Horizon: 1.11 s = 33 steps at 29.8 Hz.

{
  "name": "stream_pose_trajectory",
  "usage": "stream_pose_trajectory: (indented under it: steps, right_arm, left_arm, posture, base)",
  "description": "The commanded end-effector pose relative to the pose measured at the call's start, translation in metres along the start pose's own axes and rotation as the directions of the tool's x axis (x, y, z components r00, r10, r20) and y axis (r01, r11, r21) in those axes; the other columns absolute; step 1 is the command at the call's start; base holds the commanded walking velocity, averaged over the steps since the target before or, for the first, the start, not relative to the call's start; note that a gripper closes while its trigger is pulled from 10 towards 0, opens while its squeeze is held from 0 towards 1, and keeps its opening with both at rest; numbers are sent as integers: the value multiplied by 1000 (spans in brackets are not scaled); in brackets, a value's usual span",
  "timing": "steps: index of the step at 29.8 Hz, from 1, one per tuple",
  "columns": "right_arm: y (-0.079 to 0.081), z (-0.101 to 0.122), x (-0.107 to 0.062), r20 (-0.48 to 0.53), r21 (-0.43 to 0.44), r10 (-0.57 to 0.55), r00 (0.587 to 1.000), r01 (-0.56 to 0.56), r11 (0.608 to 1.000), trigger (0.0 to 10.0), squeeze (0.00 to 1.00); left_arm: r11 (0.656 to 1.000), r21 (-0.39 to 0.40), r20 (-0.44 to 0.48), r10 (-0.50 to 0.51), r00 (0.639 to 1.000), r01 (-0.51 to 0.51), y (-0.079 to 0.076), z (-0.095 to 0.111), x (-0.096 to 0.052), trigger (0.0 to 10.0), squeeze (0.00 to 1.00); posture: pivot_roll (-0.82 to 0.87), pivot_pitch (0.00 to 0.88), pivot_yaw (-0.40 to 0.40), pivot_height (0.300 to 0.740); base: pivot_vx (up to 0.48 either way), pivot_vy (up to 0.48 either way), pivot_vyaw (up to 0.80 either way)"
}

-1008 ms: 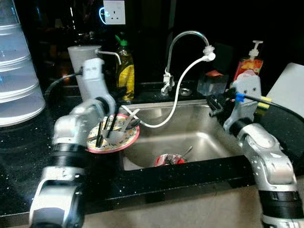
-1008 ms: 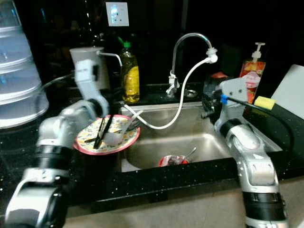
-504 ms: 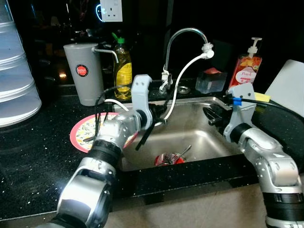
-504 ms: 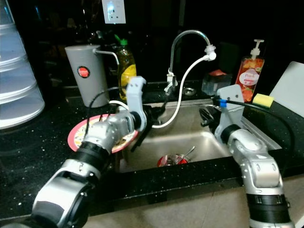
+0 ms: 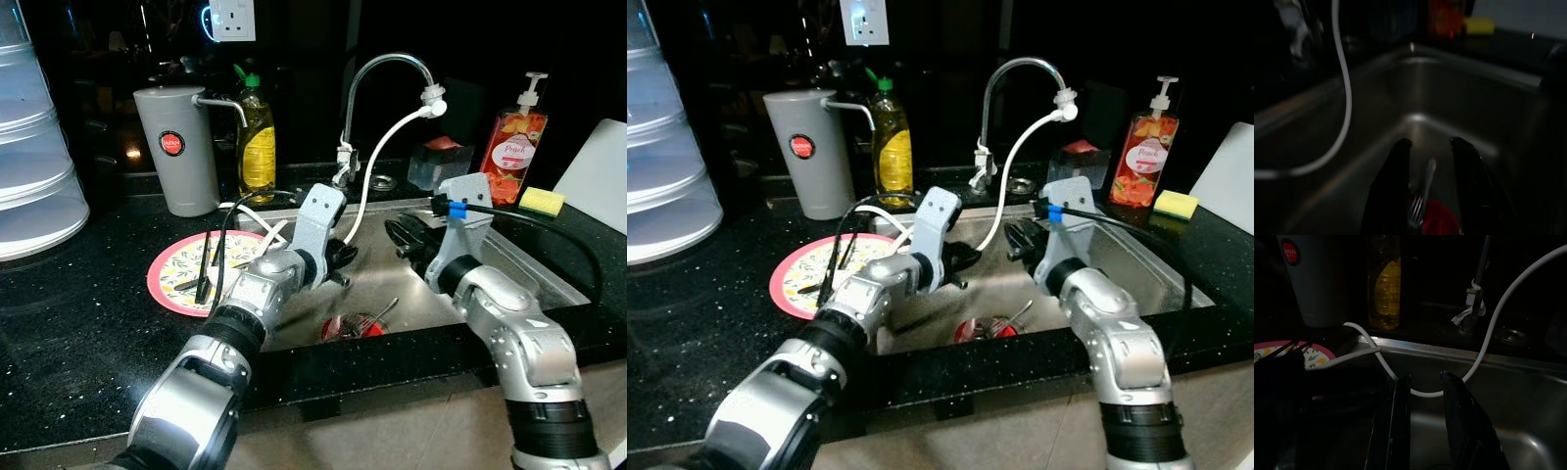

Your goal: Kitchen organization

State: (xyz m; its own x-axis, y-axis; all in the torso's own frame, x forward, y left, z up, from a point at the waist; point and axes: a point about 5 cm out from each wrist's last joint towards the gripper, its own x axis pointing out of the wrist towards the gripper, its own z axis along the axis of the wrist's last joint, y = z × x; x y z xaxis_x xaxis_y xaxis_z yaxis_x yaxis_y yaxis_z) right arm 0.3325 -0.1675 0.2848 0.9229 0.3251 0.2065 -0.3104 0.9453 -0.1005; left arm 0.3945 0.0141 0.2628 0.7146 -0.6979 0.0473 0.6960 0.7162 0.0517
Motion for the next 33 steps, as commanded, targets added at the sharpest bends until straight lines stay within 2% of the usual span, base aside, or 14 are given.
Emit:
stream_pose_trajectory:
  steps: [1, 5, 7, 10, 12, 14, 18, 21, 24, 25, 26, 29, 33]
  right_arm:
    - [-5, 4, 0, 11, -7, -20, 1000, 20, 1000, 10000, 0]
    - [-10, 8, -6, 42, -10, -59, 997, 59, 998, 10000, 0]
    - [-14, 3, -13, 55, -1, -94, 994, 94, 996, 10000, 0]
    - [-14, -1, -17, 58, 4, -111, 992, 111, 994, 10000, 0]
    - [-10, 0, -16, 60, 11, -122, 991, 122, 992, 10000, 0]
    - [-3, 1, -10, 54, -27, -92, 994, 94, 995, 10000, 0]
    - [0, 1, -6, 44, -47, -59, 997, 61, 997, 10000, 0]
    - [4, 5, -2, 49, -73, -7, 999, 10, 997, 10000, 0]
    - [8, 10, 3, 67, -69, 13, 998, -8, 998, 10000, 0]
    - [8, 10, 3, 67, -69, 13, 998, -8, 998, 10000, 0]
    - [11, 10, 7, 71, -54, 17, 997, -13, 998, 10000, 0]
    - [15, 7, 10, 68, -43, 25, 997, -22, 999, 10000, 0]
    - [23, 5, 14, 71, -25, 50, 996, -49, 999, 10000, 0]
  left_arm:
    - [1000, 11, 14, -14, 1000, 14, -7, 5, 6, 10000, 0]
    - [999, 20, 48, 30, 998, -31, -4, 18, 8, 10000, 0]
    - [997, 20, 50, 69, 996, -70, -1, 20, 7, 10000, 0]
    - [996, 20, 51, 82, 995, -83, 1, 19, 5, 10000, 0]
    - [996, 15, 69, 84, 994, -85, 7, 24, 1, 10000, 0]
    - [997, 16, 85, 80, 993, -82, 16, 28, -6, 10000, 0]
    - [995, 38, 87, 90, 992, -94, 22, 25, -14, 10000, 0]
    - [985, 40, 101, 164, 981, -169, 29, 20, -26, 10000, 0]
    - [973, 57, 111, 218, 970, -226, 37, 18, -39, 10000, 0]
    - [973, 57, 111, 218, 970, -226, 37, 18, -39, 10000, 0]
    - [963, 53, 115, 257, 960, -264, 44, 18, -48, 10000, 0]
    - [958, 44, 120, 277, 953, -284, 49, 18, -57, 10000, 0]
    - [950, 34, 156, 303, 940, -311, 55, 31, -66, 10000, 0]
  posture:
    - [-100, 39, -3, 740]
    - [-59, 37, 44, 740]
    - [-39, 32, 115, 740]
    - [-46, 26, 126, 740]
    - [-52, 28, 115, 740]
    - [-67, 23, 71, 740]
    - [-67, 32, 45, 740]
    - [-54, 43, 6, 740]
    - [-38, 54, -37, 740]
    - [-38, 54, -37, 740]
    - [-34, 55, -53, 740]
    - [-32, 57, -60, 740]
    - [-31, 42, -66, 740]
  base:
    - [0, 0, 0]
    - [0, 0, 0]
    - [0, 0, 0]
    - [0, 0, 0]
    - [0, 0, 0]
    - [0, 0, 0]
    - [0, 0, 0]
    - [0, 0, 0]
    - [0, 0, 0]
    - [0, 0, 0]
    - [0, 0, 0]
    - [0, 0, 0]
    - [0, 0, 0]
